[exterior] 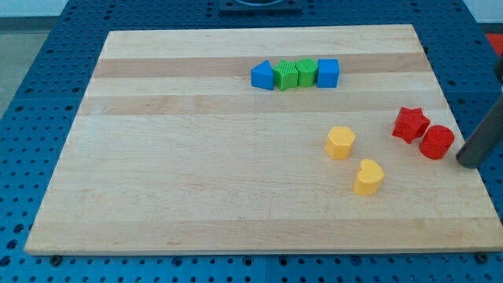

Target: Push the red circle close to the yellow hexagon

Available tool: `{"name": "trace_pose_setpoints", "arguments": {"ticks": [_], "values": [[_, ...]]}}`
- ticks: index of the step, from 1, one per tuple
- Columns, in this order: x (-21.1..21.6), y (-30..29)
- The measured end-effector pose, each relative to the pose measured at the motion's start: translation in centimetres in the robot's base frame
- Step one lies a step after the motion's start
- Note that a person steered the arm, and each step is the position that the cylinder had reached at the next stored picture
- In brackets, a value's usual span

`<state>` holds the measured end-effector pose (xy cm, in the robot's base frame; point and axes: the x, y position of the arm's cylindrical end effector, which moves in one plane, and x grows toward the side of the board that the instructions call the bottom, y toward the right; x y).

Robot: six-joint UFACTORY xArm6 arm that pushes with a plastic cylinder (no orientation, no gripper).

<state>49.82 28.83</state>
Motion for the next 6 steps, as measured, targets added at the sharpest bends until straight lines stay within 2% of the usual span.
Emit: {"name": "trace_pose_setpoints", "arguments": {"ticks": [1, 3, 6], "values": [[-1.3, -1.1], [-1.6, -7.2], [-2.5, -9.6]]}}
